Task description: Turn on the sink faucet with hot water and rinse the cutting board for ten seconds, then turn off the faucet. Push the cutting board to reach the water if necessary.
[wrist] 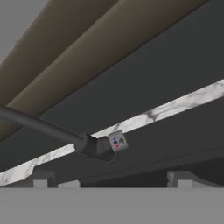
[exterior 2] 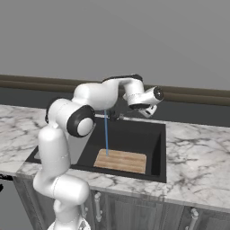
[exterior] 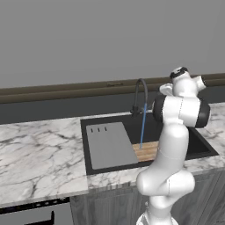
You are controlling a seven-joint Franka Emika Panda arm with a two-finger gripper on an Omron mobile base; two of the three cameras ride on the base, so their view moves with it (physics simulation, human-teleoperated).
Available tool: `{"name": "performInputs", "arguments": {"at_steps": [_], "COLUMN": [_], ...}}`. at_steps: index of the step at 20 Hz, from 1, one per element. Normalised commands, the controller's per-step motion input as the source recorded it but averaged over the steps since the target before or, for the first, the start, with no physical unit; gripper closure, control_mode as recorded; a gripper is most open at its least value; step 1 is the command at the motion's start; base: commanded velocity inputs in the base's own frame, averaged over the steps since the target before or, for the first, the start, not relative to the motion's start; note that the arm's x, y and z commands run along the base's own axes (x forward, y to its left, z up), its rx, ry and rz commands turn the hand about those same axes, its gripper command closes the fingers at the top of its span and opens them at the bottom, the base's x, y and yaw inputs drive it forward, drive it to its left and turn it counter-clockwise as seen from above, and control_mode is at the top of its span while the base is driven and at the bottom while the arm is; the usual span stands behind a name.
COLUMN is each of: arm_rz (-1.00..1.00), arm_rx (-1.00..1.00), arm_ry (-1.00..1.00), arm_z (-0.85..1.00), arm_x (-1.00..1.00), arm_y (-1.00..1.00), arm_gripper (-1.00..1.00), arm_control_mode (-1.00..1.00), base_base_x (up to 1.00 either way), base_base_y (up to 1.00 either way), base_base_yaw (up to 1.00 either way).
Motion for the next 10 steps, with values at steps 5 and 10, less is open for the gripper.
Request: {"name": "performInputs", "arguments": {"at_steps": [5,10], "arm_rz": [0.15,0.09], "arm_rx": [0.00,0.00], "arm_ry": [0.00,0.00], "arm_z": [-0.38,-0.36], "arm_x": [0.01,0.04], "arm_y": [-0.19,-0.02], "arm_gripper": [-1.00,-1.00], "arm_control_mode": [-1.00,-1.00], "base_base_x": [0.00,0.00], "base_base_y": [0.00,0.00], "base_base_yaw": [0.00,0.00]}}
